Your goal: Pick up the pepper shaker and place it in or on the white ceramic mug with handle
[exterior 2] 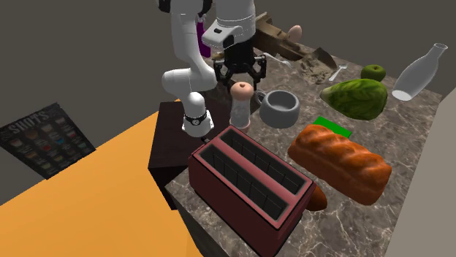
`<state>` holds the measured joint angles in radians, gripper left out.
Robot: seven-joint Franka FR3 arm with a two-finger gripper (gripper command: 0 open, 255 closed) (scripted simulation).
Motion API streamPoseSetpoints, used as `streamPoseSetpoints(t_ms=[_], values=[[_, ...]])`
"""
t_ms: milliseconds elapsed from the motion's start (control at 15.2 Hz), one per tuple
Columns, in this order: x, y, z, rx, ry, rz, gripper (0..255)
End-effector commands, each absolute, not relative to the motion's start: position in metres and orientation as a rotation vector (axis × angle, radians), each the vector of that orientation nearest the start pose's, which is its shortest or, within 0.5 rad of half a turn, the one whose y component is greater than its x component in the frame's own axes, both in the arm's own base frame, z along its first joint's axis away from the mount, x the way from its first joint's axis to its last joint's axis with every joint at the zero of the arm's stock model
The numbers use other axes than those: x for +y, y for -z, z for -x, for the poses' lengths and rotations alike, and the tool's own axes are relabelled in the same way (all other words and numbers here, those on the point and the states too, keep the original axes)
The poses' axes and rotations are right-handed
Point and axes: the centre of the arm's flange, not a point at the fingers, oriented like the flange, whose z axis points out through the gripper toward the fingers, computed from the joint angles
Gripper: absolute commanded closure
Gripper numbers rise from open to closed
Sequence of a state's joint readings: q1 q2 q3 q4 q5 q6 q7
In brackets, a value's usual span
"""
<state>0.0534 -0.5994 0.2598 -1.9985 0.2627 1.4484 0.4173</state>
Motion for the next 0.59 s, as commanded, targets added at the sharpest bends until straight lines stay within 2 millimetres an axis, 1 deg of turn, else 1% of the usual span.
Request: streamPoseSetpoints(t_ms=[0, 528], values=[[0.172, -0.686, -0.319, 0.165, -0.015, 3.019, 255], [0.172, -0.728, -0.319, 0.165, -0.015, 3.019, 255]])
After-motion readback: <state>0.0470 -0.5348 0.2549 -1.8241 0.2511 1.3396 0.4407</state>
